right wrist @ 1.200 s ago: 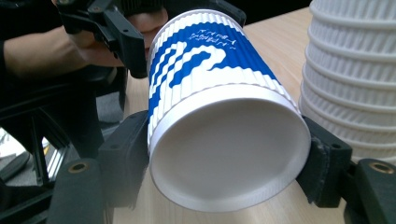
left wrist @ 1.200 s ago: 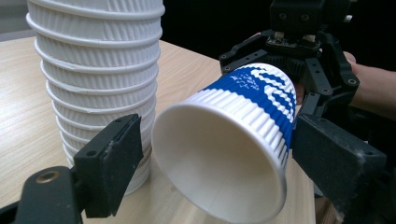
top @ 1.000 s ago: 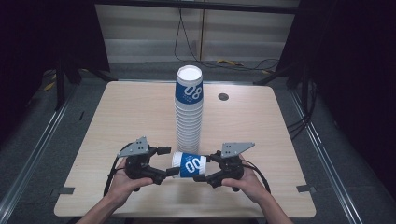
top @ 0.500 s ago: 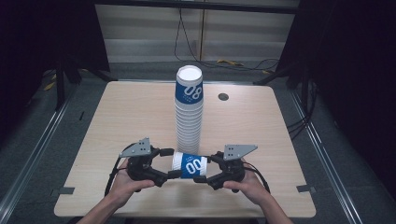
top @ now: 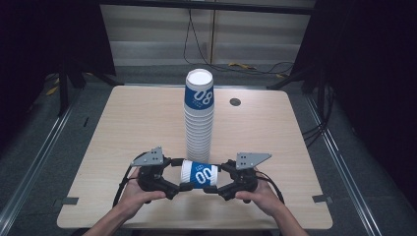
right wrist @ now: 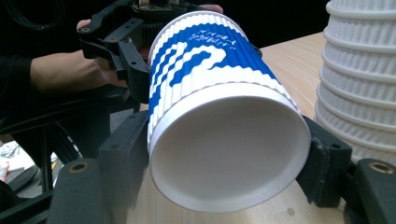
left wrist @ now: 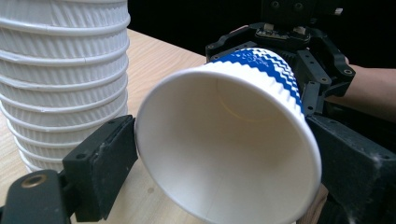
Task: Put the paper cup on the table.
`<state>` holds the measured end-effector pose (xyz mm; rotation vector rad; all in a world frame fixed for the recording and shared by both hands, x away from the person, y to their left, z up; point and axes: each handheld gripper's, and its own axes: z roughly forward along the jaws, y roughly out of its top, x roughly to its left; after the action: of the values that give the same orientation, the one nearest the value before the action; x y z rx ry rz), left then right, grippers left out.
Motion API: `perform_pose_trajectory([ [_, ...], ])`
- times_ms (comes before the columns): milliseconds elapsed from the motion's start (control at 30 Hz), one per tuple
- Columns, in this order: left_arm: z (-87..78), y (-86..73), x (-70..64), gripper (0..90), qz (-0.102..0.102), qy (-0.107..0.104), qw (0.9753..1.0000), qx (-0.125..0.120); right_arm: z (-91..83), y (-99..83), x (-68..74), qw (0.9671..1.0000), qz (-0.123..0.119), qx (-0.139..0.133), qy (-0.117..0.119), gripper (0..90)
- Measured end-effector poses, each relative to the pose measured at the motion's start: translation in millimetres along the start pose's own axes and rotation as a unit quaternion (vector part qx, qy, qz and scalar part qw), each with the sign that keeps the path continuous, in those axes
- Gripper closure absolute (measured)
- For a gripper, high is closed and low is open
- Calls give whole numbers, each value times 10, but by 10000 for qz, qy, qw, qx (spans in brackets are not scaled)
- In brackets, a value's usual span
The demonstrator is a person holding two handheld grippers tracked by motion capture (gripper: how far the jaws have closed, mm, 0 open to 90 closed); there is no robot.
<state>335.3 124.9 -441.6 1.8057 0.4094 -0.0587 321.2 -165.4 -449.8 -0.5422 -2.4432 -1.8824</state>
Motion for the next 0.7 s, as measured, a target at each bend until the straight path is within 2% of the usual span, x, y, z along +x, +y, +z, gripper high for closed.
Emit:
perform_pose_trajectory([
  [167,-36,17,-4,84,1,117,9999,-82,-17,3,-6,10000,38,-34,-19,283],
  [267,-31,25,-1,31,-20,168,9998,-70,-26,9,-5,9999,41,-102,8,284],
  [467,3,20,-14,25,40,34,10000,-73,-10,11,6,9997,85,-202,92,283],
  [600,27,11,-21,72,-18,-101,9999,-112,1,15,9,9996,95,-241,104,283],
  [700,41,-3,-22,101,-9,-167,9996,-234,0,17,8,9996,87,-247,102,283],
])
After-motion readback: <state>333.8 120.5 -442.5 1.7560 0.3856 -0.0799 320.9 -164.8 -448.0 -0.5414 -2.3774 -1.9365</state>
